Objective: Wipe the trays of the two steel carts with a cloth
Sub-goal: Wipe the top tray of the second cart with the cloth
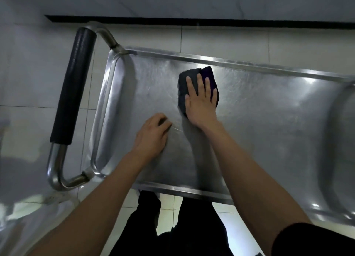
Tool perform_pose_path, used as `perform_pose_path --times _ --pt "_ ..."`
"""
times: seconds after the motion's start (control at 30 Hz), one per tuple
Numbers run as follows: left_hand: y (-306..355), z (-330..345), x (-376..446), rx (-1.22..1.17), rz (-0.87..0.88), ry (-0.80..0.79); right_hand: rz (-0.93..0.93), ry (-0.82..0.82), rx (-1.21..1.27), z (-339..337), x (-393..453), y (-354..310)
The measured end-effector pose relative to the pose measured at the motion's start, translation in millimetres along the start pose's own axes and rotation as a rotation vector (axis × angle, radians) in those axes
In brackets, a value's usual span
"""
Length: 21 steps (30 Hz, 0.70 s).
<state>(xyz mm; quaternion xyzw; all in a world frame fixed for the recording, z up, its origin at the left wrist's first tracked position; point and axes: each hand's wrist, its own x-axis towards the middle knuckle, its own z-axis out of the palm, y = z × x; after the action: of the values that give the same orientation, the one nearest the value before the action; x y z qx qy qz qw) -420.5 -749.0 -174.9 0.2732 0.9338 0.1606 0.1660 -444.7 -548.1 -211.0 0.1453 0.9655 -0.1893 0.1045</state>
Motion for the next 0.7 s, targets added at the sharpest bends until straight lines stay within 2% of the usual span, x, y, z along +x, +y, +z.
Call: perform_pose_path --times 0.1,0.23,0.43,0.57,0.7 --pt "-8 -5 -11 0.141 0.093 -0.081 0.024 -0.002 -0.011 22 -62 -15" --pt "-31 -7 -37 0.136 0.045 -0.142 0.07 0.009 -0.076 58 -151 -37" --pt "-58 -15 -60 0.174 0.144 -0.189 0.162 0.023 -0.092 95 -255 -77" --pt "-59 -20 -56 0.17 0.157 -0.208 0.182 0.014 -0.066 104 -276 -95" --pt "-60 -21 -46 0.101 0.132 -0.138 0.22 0.025 -0.052 103 -263 -97"
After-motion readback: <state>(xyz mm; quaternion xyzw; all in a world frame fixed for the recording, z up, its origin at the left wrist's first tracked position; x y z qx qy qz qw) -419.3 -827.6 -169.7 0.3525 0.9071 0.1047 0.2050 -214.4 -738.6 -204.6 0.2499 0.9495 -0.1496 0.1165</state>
